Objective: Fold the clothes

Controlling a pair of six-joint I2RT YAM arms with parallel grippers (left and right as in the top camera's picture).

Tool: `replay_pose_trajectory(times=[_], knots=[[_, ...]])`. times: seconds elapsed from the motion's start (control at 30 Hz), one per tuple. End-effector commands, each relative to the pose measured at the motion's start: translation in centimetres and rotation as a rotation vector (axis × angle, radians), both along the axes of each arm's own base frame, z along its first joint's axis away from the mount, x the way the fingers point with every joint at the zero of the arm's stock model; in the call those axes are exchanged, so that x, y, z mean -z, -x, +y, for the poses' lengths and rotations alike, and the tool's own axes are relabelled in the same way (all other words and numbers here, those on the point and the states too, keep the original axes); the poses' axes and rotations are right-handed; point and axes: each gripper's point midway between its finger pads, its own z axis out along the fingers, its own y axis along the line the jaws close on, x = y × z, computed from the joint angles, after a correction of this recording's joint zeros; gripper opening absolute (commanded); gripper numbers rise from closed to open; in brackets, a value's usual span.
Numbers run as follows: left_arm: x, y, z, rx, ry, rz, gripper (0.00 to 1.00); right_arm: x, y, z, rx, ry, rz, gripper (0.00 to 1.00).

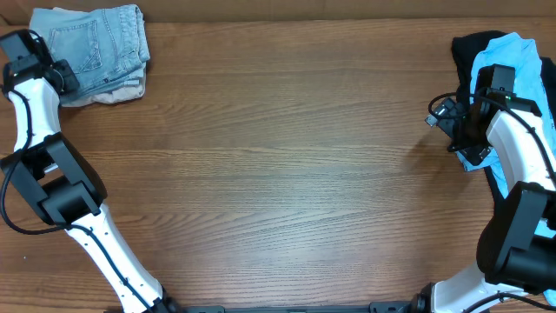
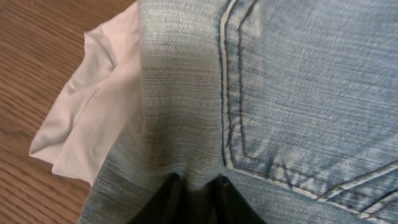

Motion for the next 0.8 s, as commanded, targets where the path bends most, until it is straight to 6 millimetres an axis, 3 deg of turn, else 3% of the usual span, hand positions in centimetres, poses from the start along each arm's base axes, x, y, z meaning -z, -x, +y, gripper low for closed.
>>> replay_pose_trajectory(times=[0.0, 0.17, 0.3, 0.4, 0.53, 0.67, 0.77], knots=[[0.5, 0.5, 0.2, 0.000, -0.015, 0.034, 0.14, -1.1, -0.8, -0.2, -0.003, 0.012, -0.034, 1.00], [-6.0, -0.3, 1.3, -0.037, -0.095, -0.025, 0.04, -1.1, -0.8, -0.2, -0.003, 0.012, -0.034, 1.00], [-12.4, -2.0, 0.8, -0.075, -0.104, -0.179, 0.08, -1.1, -0.8, -0.2, -0.003, 0.012, -0.034, 1.00], [-14.6, -3.5, -0.2, -0.049, -0.100, -0.260, 0.14, -1.1, -0.8, -0.2, -0.003, 0.012, -0.034, 1.00], [-14.4, -4.5, -0.9, -0.026, -0.100, -0.281, 0.22, -1.1, -0.8, -0.2, -0.003, 0.012, -0.034, 1.00], [-11.7, -4.8, -0.8, -0.026, -0.085, -0.248, 0.33, -1.1, -0.8, -0.2, -0.003, 0.012, -0.034, 1.00], [-9.1, -5.1, -0.6, -0.023, -0.077, -0.217, 0.35, -1.1, -0.8, -0.2, -0.003, 0.012, -0.034, 1.00]])
